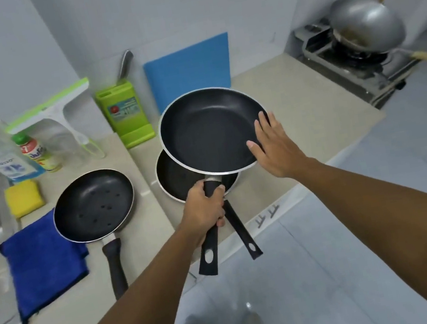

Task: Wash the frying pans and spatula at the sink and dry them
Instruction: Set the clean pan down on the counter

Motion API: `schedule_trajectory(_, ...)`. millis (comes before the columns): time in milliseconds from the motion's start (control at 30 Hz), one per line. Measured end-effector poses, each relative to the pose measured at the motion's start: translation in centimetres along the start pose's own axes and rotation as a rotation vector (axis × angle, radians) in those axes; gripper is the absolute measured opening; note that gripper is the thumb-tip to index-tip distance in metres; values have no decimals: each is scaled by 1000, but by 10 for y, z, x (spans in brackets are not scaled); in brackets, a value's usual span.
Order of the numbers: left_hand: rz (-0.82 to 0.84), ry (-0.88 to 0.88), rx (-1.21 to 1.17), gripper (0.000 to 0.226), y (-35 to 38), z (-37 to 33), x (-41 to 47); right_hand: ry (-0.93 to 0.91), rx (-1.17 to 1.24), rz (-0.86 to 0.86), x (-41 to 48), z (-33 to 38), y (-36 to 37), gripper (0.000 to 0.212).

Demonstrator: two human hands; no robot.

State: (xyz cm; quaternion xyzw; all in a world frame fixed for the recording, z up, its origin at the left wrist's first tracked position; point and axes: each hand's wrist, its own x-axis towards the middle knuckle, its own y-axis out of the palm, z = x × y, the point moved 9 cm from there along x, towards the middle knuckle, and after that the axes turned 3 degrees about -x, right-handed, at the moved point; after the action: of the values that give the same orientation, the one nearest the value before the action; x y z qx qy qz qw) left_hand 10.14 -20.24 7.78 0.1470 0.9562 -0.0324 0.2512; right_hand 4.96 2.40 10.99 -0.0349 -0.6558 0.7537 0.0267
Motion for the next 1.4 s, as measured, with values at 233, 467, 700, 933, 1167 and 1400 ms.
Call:
schedule_trajectory(233,-14,-59,-32,10,79,20,74,31,71,147,43,-97,42,72)
schedule_trajectory(467,3,-141,-14,8,138,35,152,99,112,207,91,-174,78,69)
schedule_trajectory(700,-52,-181,-46,7,181,47,201,82,141,257,126,-230,110,69)
schedule_trajectory(933,-148,-192,-72,10,215,63,225,-18,140,259,156,-259,129,69)
schedule_trajectory(1167,-290,-187,-139,11,249,80,226,-165,135,253,173,-275,137,71)
schedule_trajectory(1400,-306,-217,-219,19,274,94,222,-254,115,236,175,-284,144,73)
